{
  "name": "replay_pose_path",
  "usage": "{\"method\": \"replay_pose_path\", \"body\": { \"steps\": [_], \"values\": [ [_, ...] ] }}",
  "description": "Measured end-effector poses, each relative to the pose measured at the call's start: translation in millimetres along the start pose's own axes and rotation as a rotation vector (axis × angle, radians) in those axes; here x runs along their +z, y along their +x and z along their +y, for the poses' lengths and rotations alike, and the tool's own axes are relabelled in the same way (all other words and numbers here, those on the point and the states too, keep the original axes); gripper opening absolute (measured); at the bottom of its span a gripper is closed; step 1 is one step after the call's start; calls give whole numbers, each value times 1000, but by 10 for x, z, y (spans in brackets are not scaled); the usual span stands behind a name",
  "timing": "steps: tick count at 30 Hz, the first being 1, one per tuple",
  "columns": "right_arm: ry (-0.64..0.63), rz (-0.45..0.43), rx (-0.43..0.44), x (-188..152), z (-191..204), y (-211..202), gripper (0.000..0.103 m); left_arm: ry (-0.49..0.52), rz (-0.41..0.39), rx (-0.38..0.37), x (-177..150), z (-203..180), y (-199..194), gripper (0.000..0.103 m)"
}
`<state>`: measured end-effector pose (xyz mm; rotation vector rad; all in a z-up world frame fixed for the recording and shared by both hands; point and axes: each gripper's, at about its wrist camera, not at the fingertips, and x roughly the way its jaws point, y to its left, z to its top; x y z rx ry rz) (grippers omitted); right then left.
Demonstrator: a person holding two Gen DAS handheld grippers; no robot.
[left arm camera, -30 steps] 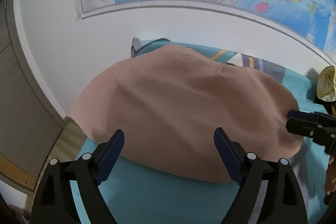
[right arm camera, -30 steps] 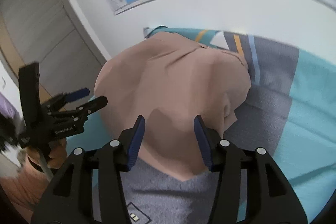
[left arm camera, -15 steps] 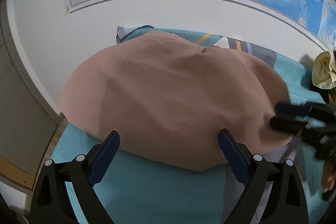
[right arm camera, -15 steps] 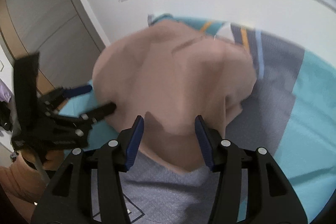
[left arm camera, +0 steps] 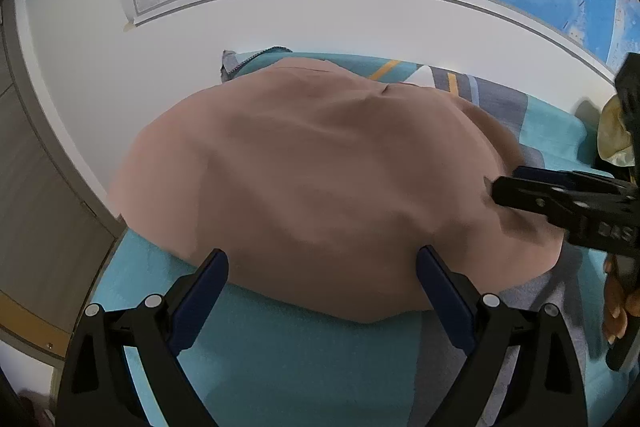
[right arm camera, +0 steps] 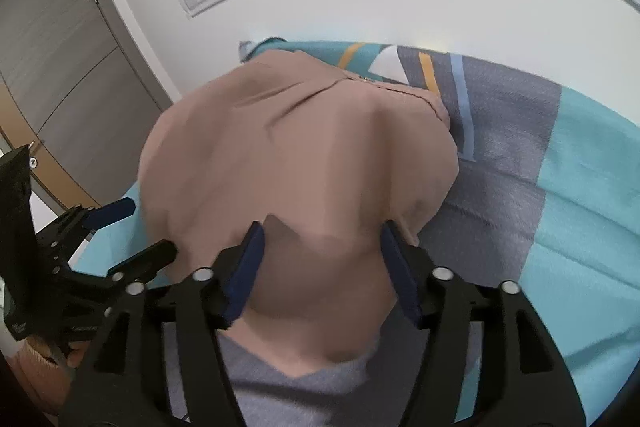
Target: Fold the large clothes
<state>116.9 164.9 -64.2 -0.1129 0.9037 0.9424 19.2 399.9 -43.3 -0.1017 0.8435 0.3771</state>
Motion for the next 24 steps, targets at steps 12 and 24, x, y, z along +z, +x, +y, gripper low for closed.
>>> {"method": "replay_pose_path", "body": {
  "steps": [12, 24],
  "values": [
    [-103, -105, -6, -385, 359, -541, 91, -74, -43, 23, -116, -41, -348, 96],
    [-144, -158, -24, -820, 622, -897, 96, -124, -63, 43, -303, -160, -688, 96]
  ]
}}
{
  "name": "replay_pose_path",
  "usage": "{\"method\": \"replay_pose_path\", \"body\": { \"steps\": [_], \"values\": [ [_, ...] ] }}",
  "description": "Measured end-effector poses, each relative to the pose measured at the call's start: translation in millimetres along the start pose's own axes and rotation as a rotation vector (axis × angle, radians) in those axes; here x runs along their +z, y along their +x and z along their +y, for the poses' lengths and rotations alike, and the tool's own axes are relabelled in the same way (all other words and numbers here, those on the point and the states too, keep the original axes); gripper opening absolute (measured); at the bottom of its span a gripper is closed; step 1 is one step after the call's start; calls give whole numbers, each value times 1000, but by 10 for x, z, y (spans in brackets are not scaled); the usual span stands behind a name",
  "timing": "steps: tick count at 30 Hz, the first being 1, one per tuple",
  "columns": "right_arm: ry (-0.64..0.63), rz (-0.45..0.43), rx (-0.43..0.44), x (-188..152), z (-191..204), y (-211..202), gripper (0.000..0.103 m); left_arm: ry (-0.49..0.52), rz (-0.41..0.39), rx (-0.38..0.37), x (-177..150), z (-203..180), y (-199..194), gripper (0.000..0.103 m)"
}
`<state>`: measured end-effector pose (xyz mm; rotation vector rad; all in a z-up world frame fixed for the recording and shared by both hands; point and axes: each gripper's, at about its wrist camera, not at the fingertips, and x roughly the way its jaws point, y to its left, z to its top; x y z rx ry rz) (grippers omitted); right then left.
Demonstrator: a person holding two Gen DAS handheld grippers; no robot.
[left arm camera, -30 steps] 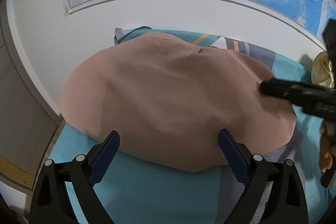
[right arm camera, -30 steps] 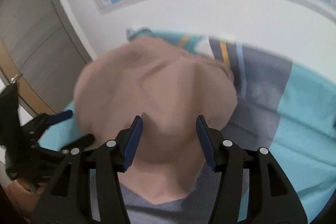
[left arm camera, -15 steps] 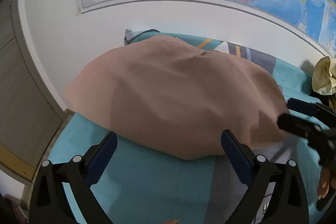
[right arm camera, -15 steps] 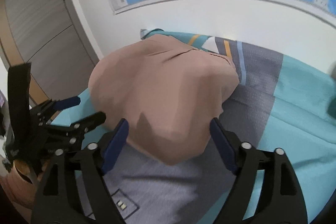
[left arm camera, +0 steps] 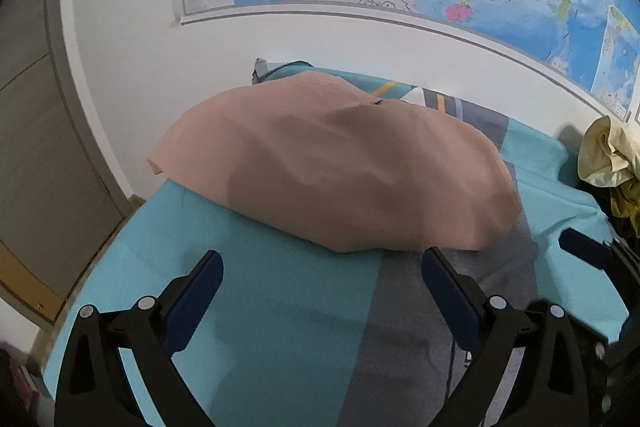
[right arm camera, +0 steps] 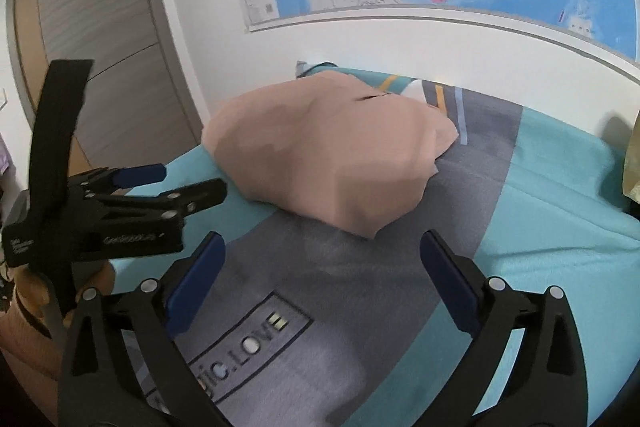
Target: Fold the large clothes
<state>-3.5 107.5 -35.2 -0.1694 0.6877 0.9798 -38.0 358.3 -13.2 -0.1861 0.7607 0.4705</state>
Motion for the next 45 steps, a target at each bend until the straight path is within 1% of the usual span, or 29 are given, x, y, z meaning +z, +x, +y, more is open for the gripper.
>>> {"method": "replay_pose_path", "body": {
  "steps": [4, 9, 13, 28, 45],
  "values": [
    [3, -17, -4, -54, 23, -132, 96, 3, -6, 6, -69, -48, -75, 96],
    [12, -19, -2, -109, 31, -237, 96, -2, 1, 0, -137, -74, -127, 96],
    [18, -19, 6, -140, 50, -290, 96, 0, -2, 10, -197, -100, -173, 96],
    [31, -15, 15, -213, 78, -376, 96, 0, -30, 27, -266, -135, -306, 96],
    [45, -8, 15, -236, 63, -373, 96, -1, -42, 20, -273, -141, -351, 96]
  ]
}}
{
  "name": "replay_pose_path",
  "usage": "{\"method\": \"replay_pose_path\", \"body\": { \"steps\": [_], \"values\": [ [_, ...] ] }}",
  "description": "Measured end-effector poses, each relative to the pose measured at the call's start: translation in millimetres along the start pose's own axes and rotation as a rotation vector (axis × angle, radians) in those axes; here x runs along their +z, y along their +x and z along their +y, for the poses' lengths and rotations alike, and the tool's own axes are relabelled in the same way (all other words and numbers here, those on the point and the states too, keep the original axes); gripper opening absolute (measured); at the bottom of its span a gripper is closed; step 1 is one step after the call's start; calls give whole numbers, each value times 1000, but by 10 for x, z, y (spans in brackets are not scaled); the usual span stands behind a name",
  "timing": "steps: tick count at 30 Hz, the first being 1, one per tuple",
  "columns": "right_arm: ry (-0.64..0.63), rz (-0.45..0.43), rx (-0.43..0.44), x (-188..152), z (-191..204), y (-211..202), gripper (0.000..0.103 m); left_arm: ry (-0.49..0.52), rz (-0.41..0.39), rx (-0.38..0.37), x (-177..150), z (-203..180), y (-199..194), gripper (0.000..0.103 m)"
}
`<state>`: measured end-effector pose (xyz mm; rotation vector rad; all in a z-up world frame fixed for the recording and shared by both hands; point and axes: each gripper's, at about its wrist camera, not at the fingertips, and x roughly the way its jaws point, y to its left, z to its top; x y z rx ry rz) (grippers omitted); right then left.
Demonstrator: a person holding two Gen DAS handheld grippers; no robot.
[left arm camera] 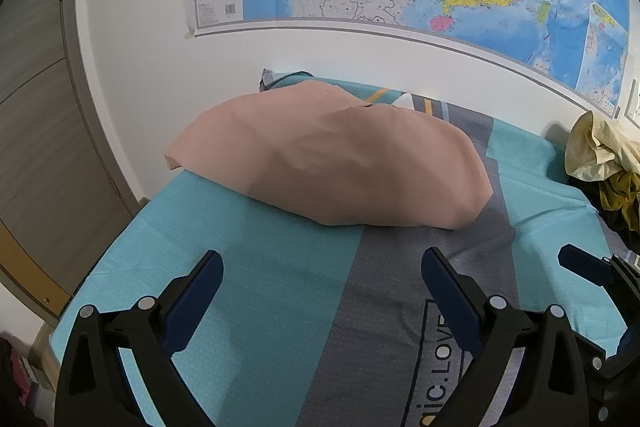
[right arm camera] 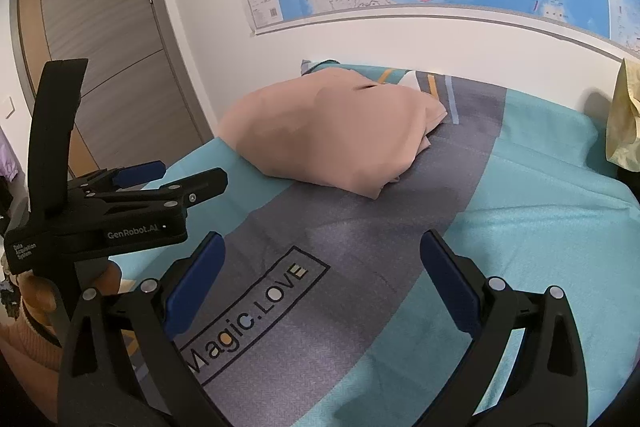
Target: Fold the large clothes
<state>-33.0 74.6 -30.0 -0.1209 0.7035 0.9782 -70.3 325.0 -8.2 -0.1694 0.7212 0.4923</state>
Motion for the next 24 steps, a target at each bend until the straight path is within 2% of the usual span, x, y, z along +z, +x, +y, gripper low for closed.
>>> {"method": "replay_pose_path", "body": {
  "steps": [24],
  "values": [
    [0, -2, 7, -3, -7, -22, 96, 2, -1, 2, -35, -40, -41, 96]
  ]
}}
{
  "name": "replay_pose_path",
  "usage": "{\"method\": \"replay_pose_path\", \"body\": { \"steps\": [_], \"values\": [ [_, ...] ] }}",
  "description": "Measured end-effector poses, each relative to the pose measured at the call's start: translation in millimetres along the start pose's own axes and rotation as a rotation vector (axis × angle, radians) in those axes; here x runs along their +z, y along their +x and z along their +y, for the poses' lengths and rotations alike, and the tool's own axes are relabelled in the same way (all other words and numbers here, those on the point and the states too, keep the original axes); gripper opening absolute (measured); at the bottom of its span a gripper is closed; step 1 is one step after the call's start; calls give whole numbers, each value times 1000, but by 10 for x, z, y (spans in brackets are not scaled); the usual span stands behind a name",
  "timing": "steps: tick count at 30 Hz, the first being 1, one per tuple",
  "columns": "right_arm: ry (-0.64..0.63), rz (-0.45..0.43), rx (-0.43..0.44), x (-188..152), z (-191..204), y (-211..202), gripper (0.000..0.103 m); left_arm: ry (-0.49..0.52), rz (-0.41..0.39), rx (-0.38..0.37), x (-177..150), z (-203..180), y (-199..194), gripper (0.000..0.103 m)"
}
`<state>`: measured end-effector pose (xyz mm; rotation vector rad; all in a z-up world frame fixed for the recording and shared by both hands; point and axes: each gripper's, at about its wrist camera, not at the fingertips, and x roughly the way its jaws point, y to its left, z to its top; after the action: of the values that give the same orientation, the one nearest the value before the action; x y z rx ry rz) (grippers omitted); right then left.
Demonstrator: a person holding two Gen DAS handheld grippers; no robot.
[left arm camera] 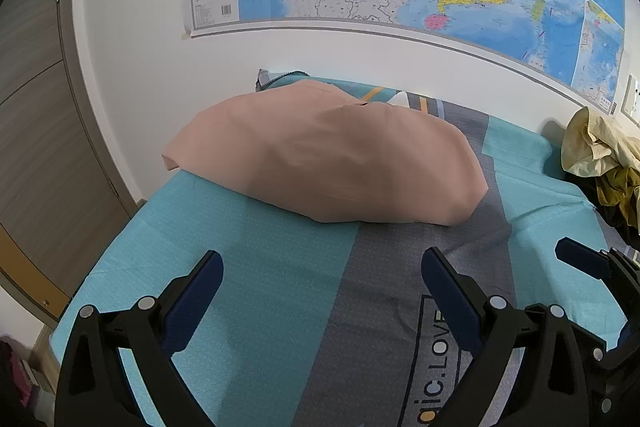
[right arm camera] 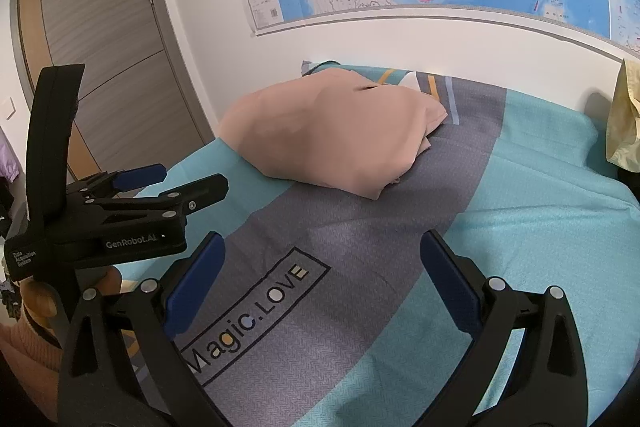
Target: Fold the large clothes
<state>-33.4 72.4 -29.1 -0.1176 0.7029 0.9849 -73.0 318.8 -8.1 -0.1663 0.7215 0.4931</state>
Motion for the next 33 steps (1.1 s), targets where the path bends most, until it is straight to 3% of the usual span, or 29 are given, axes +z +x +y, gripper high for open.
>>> {"method": "replay_pose_path", "body": {
  "steps": [33],
  "values": [
    [-5, -2, -7, -14, 27, -11, 96, 4, 0, -1, -14, -18, -15, 96]
  ]
}}
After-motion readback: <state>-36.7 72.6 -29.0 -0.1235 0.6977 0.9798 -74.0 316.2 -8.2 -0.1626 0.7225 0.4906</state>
